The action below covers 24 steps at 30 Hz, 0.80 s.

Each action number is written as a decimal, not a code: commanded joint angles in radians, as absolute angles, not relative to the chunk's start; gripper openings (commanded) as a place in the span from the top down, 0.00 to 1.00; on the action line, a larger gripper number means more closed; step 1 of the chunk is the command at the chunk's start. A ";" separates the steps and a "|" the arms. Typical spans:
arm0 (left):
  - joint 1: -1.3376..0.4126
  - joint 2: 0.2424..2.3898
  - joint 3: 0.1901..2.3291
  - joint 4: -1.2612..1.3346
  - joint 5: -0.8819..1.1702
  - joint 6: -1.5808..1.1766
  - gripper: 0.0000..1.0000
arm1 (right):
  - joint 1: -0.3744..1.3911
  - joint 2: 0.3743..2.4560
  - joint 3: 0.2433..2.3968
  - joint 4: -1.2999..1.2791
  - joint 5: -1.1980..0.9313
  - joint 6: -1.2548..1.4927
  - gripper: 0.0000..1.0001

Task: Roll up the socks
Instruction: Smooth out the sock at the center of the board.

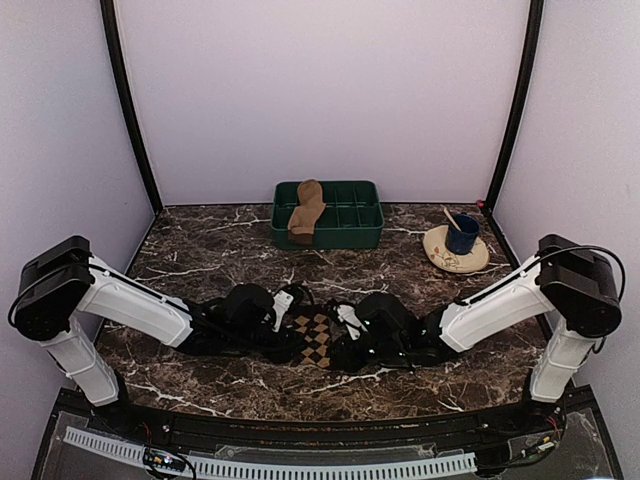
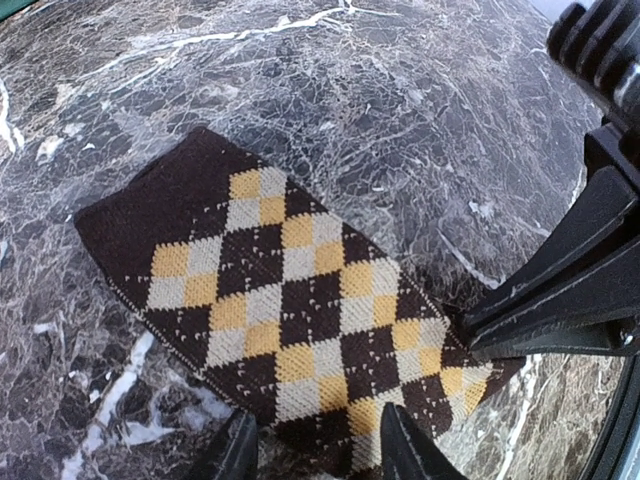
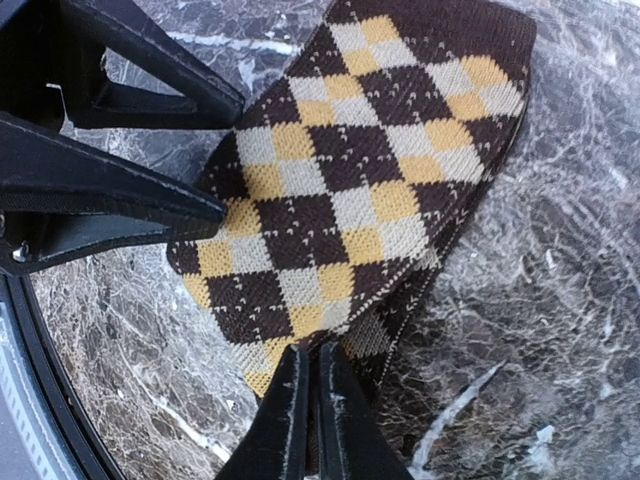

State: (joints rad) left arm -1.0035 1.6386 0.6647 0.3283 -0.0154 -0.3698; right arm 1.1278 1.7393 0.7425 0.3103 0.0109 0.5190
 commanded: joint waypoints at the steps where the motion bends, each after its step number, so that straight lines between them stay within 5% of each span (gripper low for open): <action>1: -1.005 1.647 0.689 0.346 -0.005 -0.371 0.55 | 1.108 1.760 0.709 0.410 -0.044 0.562 0.95; 24: -1.005 1.623 0.657 0.380 -0.009 -0.377 0.56 | 1.124 1.713 0.728 0.459 -0.078 0.694 0.94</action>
State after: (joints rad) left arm -1.0035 1.6699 0.6712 0.3515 -0.0082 -0.3782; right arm 1.1137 1.6718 0.7132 0.3691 -0.0383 0.6338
